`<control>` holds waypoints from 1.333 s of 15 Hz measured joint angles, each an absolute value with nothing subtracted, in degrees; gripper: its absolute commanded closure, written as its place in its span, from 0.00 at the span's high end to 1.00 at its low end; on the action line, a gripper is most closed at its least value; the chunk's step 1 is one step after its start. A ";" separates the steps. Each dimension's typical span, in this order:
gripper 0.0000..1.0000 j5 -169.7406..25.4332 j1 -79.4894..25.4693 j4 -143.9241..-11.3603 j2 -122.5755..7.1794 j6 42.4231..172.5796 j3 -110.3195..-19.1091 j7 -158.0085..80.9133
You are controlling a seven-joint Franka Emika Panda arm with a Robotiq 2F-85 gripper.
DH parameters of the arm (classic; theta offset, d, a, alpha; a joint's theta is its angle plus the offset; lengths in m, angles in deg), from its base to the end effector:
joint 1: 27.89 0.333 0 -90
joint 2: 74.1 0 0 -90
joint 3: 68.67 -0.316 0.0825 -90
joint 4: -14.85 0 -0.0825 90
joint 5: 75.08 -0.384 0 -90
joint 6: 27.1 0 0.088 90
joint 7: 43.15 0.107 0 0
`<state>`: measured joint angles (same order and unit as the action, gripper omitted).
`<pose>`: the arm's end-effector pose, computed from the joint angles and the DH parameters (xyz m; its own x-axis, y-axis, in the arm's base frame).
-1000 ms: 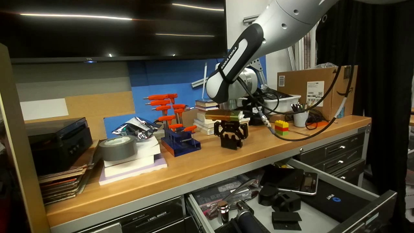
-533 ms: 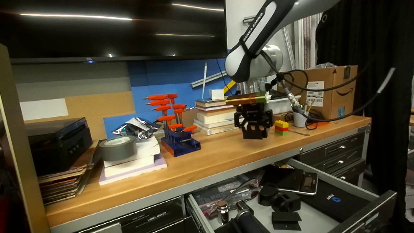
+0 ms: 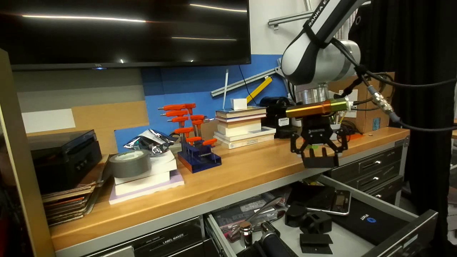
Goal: Put the black objects on the tabletop into the open drawer and then close the drawer
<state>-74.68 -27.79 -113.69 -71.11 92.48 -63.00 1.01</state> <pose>0.5026 -0.0493 0.3287 0.6344 -0.7600 -0.1411 -0.7448 -0.6499 0.1515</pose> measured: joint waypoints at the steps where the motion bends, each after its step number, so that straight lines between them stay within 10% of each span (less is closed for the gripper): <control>1: 0.62 -75.63 -28.14 -115.82 -71.92 92.50 -63.00 -0.39; 20: 0.62 -92.36 -29.05 -129.56 -61.51 102.63 -64.28 -28.76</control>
